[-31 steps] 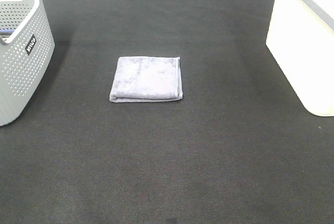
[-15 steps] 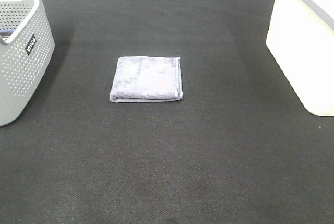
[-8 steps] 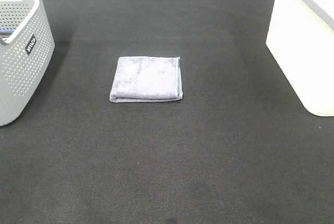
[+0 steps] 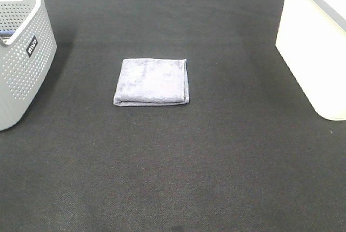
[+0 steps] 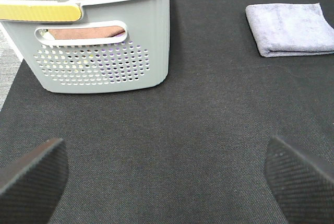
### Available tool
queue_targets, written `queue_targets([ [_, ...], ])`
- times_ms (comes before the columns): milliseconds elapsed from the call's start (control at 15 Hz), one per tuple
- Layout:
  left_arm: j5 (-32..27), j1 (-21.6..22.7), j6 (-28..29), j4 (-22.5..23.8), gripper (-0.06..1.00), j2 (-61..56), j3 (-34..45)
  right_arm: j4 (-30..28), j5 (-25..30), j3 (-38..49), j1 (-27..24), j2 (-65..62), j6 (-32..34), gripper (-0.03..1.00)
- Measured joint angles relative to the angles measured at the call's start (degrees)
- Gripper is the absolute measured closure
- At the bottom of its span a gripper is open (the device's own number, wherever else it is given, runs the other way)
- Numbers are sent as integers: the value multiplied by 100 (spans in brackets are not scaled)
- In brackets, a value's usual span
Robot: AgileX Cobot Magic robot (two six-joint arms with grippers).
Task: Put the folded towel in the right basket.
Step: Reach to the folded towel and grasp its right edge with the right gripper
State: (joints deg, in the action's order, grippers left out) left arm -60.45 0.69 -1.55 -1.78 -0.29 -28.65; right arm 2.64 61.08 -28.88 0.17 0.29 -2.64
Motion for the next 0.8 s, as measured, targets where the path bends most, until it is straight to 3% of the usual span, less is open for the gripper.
queue_targets([
  [800, 0, 0, 0, 0, -3, 0, 0, 0, 0, 0, 0, 0, 0, 25],
])
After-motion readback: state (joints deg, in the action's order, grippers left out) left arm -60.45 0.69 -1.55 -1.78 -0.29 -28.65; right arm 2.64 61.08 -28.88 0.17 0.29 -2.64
